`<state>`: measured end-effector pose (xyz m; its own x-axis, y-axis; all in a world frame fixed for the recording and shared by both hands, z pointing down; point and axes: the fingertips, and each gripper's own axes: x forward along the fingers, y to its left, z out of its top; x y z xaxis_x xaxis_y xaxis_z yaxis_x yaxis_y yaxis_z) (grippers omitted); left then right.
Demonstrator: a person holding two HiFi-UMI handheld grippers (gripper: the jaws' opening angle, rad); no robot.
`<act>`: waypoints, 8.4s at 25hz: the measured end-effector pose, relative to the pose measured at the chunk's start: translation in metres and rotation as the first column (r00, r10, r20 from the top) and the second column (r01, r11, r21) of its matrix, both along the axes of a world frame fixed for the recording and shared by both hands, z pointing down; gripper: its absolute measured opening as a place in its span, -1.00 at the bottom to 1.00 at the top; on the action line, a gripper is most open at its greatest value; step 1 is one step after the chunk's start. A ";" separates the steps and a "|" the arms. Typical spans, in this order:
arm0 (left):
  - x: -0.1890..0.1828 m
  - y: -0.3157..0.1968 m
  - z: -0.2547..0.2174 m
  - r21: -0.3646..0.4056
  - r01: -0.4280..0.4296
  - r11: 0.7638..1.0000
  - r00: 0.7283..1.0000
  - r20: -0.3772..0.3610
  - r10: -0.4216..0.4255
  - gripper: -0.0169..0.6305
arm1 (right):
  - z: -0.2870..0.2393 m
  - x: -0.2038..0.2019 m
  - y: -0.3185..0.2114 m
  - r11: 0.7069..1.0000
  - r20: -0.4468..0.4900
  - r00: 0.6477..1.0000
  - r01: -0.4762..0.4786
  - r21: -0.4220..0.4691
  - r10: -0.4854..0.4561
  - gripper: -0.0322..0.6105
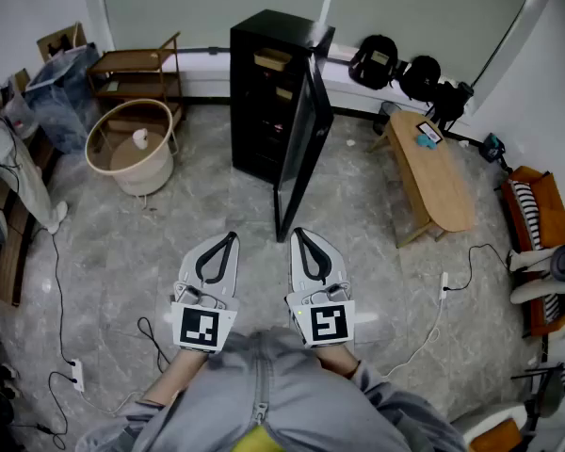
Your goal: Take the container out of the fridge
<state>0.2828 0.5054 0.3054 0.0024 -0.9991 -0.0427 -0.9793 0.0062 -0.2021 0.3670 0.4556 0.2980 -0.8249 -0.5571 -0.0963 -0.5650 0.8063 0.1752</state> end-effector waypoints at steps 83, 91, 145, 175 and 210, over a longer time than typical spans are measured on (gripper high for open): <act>-0.380 -0.630 0.066 -0.042 -0.291 0.956 0.953 -0.101 0.286 -0.93 | 0.056 -0.391 -0.602 0.982 -0.074 0.979 -0.189 -0.004 0.188 -0.91; -0.387 -0.667 0.072 -0.069 -0.327 0.943 0.942 -0.108 0.319 -0.93 | 0.062 -0.398 -0.628 0.971 -0.080 0.969 -0.237 -0.020 0.234 -0.91; -0.397 -0.809 0.242 0.013 -0.492 0.871 0.179 -0.977 0.116 0.07 | 0.137 -0.423 -0.689 0.944 -0.269 0.914 -0.327 -0.050 0.303 -0.91; -0.382 -0.837 0.243 0.123 -0.465 0.877 -0.071 -0.992 0.102 -0.10 | 0.138 -0.412 -0.689 0.949 -0.277 0.916 -0.314 -0.044 0.290 -0.91; -0.402 -0.814 0.239 0.052 -0.367 0.929 -0.118 -0.993 0.008 -0.29 | 0.146 -0.416 -0.691 0.951 -0.276 0.922 -0.300 -0.072 0.270 -0.91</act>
